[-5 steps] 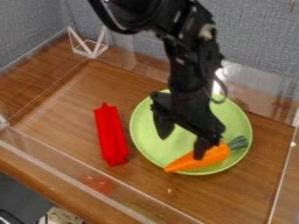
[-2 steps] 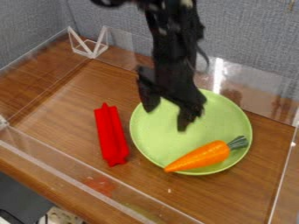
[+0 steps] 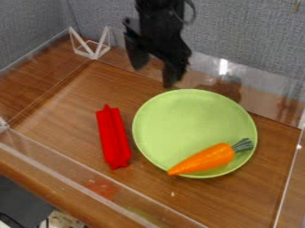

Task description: Put the carrot on the right side

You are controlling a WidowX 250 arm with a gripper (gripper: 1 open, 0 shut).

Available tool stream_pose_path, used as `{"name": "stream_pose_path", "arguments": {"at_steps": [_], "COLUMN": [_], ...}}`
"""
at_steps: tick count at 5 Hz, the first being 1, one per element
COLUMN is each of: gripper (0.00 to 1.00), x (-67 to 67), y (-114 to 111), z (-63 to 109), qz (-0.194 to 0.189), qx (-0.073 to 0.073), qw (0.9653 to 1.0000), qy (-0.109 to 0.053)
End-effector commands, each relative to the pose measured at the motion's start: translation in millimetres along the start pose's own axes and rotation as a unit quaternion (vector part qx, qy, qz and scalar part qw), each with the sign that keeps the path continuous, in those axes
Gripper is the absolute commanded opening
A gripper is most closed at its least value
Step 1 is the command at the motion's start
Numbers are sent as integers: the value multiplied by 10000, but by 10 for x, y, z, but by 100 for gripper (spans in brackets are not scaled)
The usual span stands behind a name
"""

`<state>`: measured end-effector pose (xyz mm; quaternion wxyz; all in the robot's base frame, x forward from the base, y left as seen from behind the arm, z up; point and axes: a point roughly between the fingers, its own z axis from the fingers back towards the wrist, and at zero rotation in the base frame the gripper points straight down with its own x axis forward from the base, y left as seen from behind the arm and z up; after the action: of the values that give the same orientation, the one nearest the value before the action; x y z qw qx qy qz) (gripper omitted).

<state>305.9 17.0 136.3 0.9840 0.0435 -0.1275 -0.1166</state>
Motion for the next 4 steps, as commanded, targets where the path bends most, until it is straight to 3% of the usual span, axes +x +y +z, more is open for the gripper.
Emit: {"name": "stream_pose_path", "arguments": {"at_steps": [1,2,3,4], "gripper": [100,100,100,100], "x": [97,184,290,335], "y": [-3,13,39,72], "z": [105,-115,-273,-312], "qz": [212,409,280,136], "qx": [4,20,-109,-183], "qw": [9990,9982,9984,9982], "qy": [-403,-444,-482,-548]}}
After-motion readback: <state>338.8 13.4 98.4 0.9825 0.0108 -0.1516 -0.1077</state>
